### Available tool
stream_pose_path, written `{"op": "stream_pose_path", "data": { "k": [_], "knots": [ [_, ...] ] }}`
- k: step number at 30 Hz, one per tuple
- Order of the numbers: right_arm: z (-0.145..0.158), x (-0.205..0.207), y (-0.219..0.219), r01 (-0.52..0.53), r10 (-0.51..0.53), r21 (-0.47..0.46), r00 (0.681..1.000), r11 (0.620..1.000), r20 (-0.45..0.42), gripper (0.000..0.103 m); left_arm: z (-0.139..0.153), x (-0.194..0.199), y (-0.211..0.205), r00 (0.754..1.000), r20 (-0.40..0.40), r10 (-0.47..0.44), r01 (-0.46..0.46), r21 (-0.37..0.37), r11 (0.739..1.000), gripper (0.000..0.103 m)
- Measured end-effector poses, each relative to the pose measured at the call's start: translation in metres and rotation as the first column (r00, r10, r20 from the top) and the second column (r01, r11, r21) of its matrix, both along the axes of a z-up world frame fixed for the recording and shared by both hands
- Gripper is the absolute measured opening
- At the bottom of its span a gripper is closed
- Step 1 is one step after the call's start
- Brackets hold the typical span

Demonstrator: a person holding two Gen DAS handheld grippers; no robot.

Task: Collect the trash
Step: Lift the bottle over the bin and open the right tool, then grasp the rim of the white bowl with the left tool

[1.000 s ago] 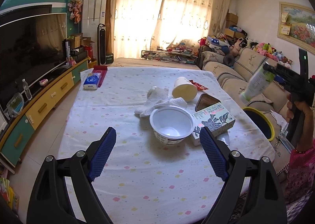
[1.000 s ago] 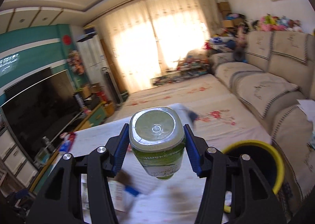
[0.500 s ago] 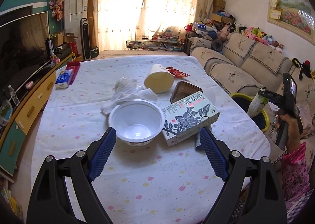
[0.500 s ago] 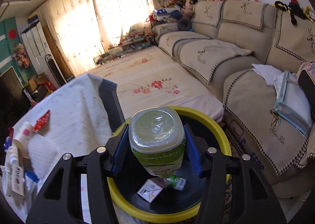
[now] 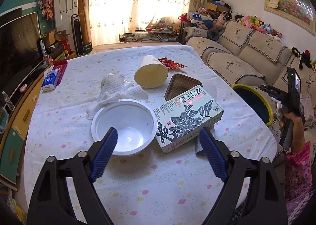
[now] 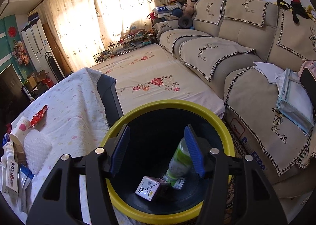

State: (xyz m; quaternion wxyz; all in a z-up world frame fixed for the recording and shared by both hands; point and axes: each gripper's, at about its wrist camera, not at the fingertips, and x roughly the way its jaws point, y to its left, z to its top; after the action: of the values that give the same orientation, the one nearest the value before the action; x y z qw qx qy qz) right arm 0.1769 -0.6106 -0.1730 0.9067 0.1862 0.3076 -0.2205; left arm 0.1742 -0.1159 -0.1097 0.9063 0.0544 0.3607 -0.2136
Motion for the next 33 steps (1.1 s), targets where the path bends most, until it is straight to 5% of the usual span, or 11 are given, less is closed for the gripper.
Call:
{"op": "stream_pose_path", "data": {
  "k": [16, 33],
  "knots": [
    [-0.004, 0.003, 0.015, -0.037, 0.037, 0.02, 0.999, 0.999, -0.014, 0.055, -0.03, 0.037, -0.008, 0.996, -0.085, -0.035, 0.042, 0.09, 0.995, 0.038],
    [-0.011, 0.001, 0.012, -0.041, 0.042, 0.044, 0.999, 0.998, -0.01, 0.055, -0.032, 0.031, -0.012, 0.994, -0.1, -0.033, 0.044, 0.116, 0.992, 0.01]
  ]
}}
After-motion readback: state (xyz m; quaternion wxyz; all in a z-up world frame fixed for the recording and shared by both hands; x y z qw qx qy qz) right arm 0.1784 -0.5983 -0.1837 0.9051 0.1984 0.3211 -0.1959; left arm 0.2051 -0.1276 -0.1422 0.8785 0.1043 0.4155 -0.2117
